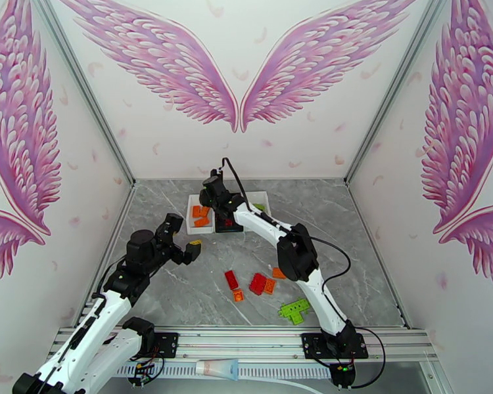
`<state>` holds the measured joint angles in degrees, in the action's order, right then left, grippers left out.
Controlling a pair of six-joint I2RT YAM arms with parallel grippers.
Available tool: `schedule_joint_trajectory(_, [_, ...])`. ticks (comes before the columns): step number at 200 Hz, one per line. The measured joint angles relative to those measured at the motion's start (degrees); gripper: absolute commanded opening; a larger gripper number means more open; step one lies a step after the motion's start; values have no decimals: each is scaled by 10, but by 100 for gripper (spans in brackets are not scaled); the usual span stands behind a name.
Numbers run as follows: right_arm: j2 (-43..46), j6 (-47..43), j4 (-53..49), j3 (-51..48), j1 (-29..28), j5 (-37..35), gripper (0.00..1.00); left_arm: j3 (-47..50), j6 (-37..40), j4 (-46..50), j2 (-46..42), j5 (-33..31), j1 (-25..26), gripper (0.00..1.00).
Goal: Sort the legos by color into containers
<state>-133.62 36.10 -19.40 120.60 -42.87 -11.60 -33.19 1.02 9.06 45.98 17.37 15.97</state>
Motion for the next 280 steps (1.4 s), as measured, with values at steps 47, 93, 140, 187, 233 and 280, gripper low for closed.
schedule_joint_trajectory(47, [177,1,17,-230,0,-24,71,3,19,-4,8,54,-6,99])
schedule_joint_trajectory(93, [375,38,-5,-447,0,-59,85,3,81,-4,32,104,-3,99])
schedule_joint_trajectory(140, [533,185,-134,-612,-9,-94,88,0,147,-8,64,140,28,99])
schedule_joint_trajectory(187, [599,392,-308,-706,-38,-70,88,-9,154,-30,100,151,67,99])
schedule_joint_trajectory(233, [678,513,-397,-772,-45,-42,84,-9,155,-41,111,158,95,99])
schedule_joint_trajectory(280, [746,599,-430,-838,-45,-24,79,-10,160,-42,121,165,105,99])
